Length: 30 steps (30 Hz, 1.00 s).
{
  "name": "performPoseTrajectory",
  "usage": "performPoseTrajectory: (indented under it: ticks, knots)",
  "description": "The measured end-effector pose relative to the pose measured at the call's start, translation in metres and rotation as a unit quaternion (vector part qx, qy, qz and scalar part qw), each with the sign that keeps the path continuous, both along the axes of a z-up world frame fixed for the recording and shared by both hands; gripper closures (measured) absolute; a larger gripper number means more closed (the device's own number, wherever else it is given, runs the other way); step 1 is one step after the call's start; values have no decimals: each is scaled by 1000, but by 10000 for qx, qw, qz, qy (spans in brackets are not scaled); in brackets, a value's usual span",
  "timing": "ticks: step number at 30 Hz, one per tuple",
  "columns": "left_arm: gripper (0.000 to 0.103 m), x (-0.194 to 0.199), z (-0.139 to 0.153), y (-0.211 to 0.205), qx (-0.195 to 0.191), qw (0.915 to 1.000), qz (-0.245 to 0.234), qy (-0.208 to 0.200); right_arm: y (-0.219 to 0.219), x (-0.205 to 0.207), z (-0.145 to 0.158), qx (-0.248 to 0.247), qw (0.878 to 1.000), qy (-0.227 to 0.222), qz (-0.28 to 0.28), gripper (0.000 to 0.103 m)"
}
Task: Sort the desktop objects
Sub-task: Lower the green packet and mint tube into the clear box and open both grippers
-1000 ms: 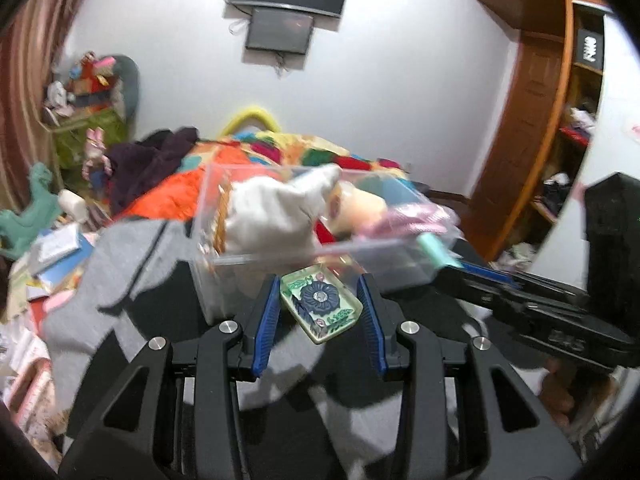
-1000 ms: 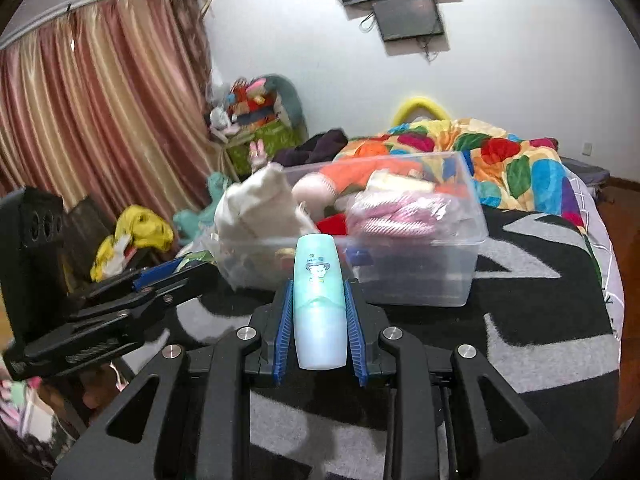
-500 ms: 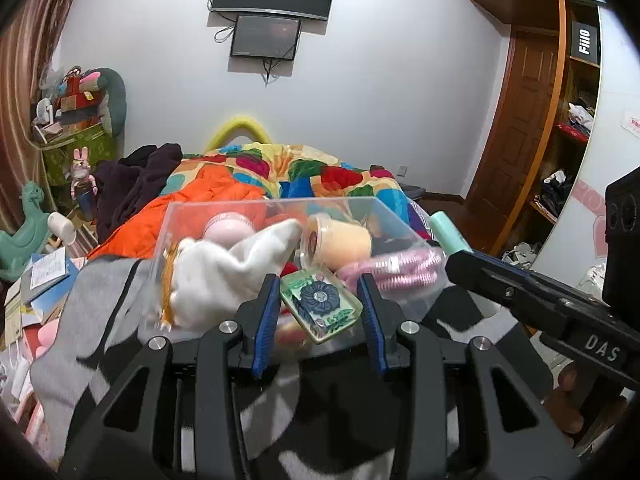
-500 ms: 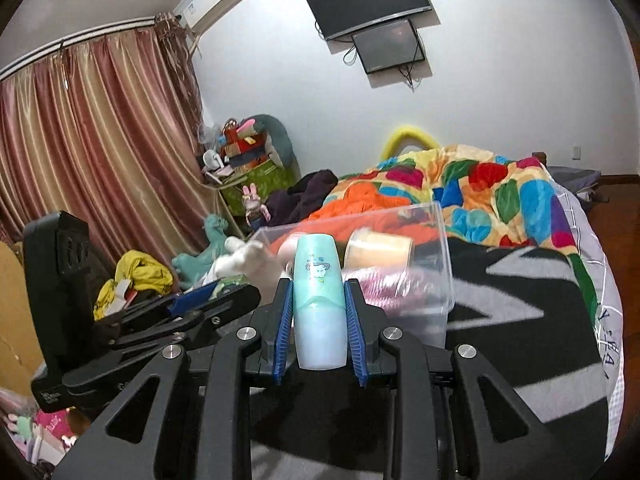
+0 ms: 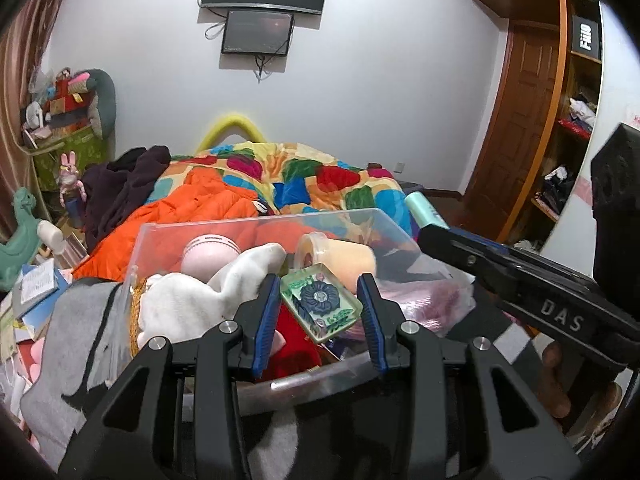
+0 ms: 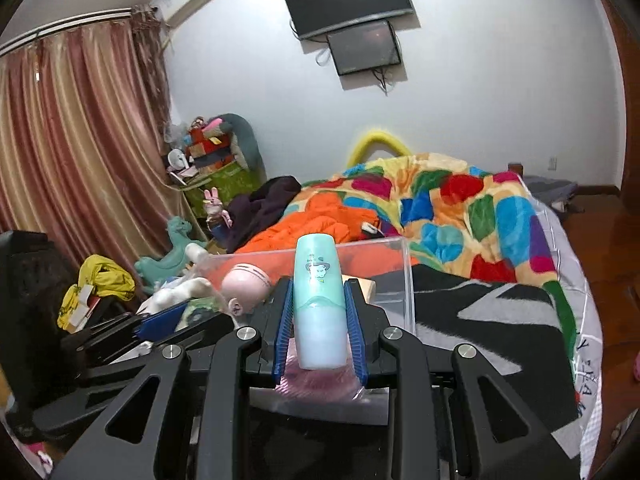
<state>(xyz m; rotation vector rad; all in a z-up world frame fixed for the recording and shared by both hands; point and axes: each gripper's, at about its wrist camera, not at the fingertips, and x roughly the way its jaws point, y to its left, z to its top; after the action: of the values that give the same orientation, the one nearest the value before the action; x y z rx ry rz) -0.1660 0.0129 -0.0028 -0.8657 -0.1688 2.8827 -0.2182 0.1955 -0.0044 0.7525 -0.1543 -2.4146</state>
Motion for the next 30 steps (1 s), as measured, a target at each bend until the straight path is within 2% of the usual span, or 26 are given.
performPoseTrajectory:
  ticks: [5,9,12,20,22,30]
  knots:
    - [64,-7,-13,-1,-42,9999,8,-99,3,-9,-19,-165,9994,-309,-12,80]
    - [64,-16,-26,-6,19,9994,100,-318,5,-8,-22,-127,9995,-281,-24,80]
    - [64,-19,-32,-12,226,9987,46,-460,3,-4,-21,-63,9998,-196,-48,80]
    - [62,-12,-30,-8,147,9991,8,-401,7,5,-15,-87,9997,-231,-10,75]
    - [59,-9,-28,-8,183,9992,6,-358,9,8,-11,-105,9998,-191,20,75]
    - [59,14,-11,-6,215,9997,-33,-106,13,32,-1,-48,9998,56,-162,74]
